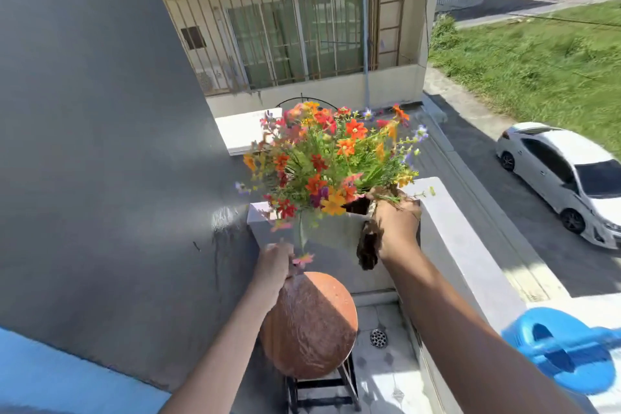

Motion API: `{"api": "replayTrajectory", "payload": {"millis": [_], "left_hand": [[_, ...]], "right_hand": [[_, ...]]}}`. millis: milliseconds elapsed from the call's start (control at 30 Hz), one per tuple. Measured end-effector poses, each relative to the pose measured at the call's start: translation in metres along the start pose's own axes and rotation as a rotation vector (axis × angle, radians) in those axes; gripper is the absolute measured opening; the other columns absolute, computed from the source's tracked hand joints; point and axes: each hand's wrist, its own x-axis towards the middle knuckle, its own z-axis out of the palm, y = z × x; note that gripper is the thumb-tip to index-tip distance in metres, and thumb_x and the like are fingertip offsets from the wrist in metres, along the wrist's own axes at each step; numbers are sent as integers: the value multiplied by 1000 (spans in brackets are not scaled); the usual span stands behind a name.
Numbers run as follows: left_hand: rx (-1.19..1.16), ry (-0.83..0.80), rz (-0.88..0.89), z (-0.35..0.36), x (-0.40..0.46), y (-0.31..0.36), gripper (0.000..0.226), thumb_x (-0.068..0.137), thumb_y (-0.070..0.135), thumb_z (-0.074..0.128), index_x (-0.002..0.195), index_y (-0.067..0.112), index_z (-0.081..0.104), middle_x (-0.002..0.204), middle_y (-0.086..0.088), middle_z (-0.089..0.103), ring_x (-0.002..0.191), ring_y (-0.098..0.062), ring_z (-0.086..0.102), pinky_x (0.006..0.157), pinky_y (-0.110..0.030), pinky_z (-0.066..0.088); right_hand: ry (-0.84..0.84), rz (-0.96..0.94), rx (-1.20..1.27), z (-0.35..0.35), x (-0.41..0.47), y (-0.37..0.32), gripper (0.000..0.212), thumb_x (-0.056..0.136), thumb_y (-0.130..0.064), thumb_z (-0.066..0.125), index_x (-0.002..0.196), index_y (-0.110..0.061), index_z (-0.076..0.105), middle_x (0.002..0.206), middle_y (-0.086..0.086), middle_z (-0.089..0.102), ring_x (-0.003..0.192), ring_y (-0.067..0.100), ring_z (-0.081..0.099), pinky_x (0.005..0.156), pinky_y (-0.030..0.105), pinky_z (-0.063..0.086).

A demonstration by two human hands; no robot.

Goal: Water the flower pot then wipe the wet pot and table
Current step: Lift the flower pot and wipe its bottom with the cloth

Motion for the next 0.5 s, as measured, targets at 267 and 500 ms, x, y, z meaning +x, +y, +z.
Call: {"api": "replayTrajectory", "payload": {"millis": [267, 500], "left_hand": [[-27, -256, 67, 29, -22, 0, 43, 85, 55, 45, 78, 14, 53, 65, -14, 49, 48, -18, 34, 49, -26, 25], [-9, -202, -84, 35, -14, 14, 36, 76, 52, 59, 80, 16, 57, 55, -4, 48, 36, -13, 36, 39, -18, 25]], "right_hand": [[51, -40, 40, 18, -9, 23, 23, 78, 2, 64, 65, -16, 59, 63, 4, 58, 58, 16, 54, 56, 35, 49], [-52, 184, 200, 17, -26, 45, 59, 64, -21, 80, 114, 2, 57, 84, 20, 65, 71, 26, 64, 56, 35, 54]]}}
